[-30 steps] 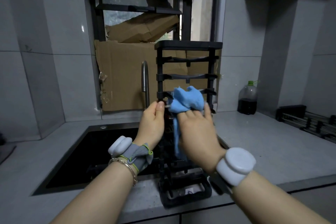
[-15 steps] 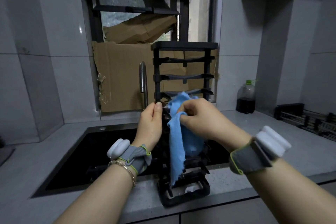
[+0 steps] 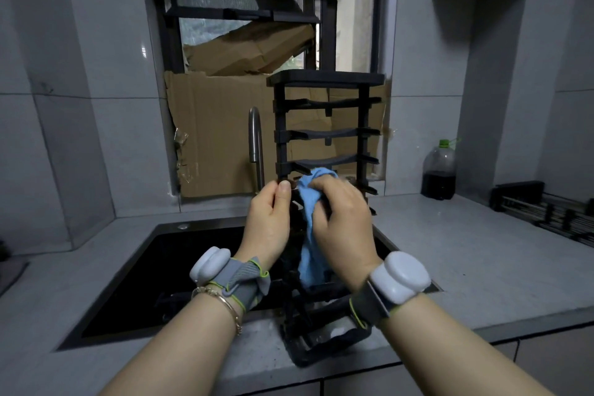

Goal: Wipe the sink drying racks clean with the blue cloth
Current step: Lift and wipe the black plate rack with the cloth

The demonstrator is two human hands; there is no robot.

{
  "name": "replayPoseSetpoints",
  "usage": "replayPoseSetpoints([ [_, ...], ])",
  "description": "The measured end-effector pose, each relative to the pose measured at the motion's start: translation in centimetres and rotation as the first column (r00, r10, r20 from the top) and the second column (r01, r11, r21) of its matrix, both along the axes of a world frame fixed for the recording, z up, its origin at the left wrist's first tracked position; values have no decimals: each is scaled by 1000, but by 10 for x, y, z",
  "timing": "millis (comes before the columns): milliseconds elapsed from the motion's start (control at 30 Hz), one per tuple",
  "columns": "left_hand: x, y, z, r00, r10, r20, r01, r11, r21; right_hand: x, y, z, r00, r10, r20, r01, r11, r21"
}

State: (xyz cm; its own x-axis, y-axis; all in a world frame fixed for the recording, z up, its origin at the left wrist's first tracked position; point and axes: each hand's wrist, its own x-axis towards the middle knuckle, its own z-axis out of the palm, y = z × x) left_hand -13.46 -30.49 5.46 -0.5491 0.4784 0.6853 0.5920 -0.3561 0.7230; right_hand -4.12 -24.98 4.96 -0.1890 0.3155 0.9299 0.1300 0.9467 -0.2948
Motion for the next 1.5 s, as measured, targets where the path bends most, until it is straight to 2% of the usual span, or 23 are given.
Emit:
replayPoseSetpoints([
  [67, 1, 0, 1, 1000, -13, 10, 14, 1000, -17, 1, 2, -10, 991, -82, 106, 79, 996, 33],
  [100, 1, 0, 1, 1000, -18, 20, 18, 1000, -22, 3, 1, -10, 984, -63, 164, 61, 998, 15],
  [167, -1, 1, 0, 1000, -18, 25, 18, 1000, -23, 7, -4, 1, 960, 136, 245, -102, 984, -144],
  [233, -4, 2, -1, 1000, -15, 12, 16, 1000, -20, 9, -9, 17, 886, 399, 235, -311, 889, -335],
  [300, -8, 4, -1, 1000, -18, 14, 18, 1000, -17, 9, -10, 27, 846, 462, 265, -360, 863, -354],
  [367, -11, 6, 0, 1000, -20, 15, 21, 1000, -22, 9, -7, 28, 845, 365, 391, -296, 928, -226],
  [433, -12, 5, 1, 1000, -22, 10, 22, 1000, -15, 12, -4, 28, 808, 171, 564, -151, 985, -83],
  [500, -12, 4, 0, 1000, -24, 4, 24, 999, -23, 19, -2, 33, 756, 5, 654, -24, 1000, 20],
  [567, -10, 1, -1, 1000, -26, 16, 27, 999, -34, 31, 3, 38, 697, -176, 695, 93, 983, 156],
  [667, -11, 1, -4, 998, -45, 43, 47, 998, -50, 48, 18, 36, 579, -424, 697, 278, 906, 320],
  [733, -9, -1, -4, 998, -48, 46, 50, 998, -44, 48, 21, 31, 572, -495, 655, 346, 869, 354],
  [767, -10, -1, -3, 998, -51, 40, 52, 998, -45, 44, 19, 31, 594, -510, 622, 364, 860, 357],
  [833, -8, -2, -4, 997, -61, 37, 62, 997, -42, 35, 9, 32, 584, -483, 652, 348, 875, 336],
  [933, -5, -3, -1, 995, -88, 47, 89, 996, -28, 16, -7, 32, 721, -209, 661, 153, 978, 142],
  [1000, -5, -3, 0, 991, -119, 66, 120, 993, -16, 9, -17, 36, 788, 1, 615, 31, 999, -40],
  [1067, -4, -3, 0, 989, -130, 73, 131, 991, -3, 6, -19, 37, 814, 104, 571, -21, 988, -151],
  [1133, -3, -2, -1, 989, -134, 68, 135, 991, -6, 8, -18, 35, 829, 132, 543, -54, 986, -158],
  [1233, -3, -3, -2, 991, -118, 59, 118, 993, -12, 14, -16, 34, 801, 76, 594, -45, 997, -67],
  [1333, -6, -2, -3, 993, -100, 66, 102, 994, -35, 26, -5, 40, 709, -121, 695, 69, 992, 102],
  [1433, -8, -3, -5, 995, -82, 64, 86, 995, -60, 46, 10, 45, 594, -349, 725, 249, 937, 246],
  [1500, -8, -5, -6, 995, -86, 57, 90, 994, -69, 56, 15, 45, 533, -436, 725, 316, 897, 308],
])
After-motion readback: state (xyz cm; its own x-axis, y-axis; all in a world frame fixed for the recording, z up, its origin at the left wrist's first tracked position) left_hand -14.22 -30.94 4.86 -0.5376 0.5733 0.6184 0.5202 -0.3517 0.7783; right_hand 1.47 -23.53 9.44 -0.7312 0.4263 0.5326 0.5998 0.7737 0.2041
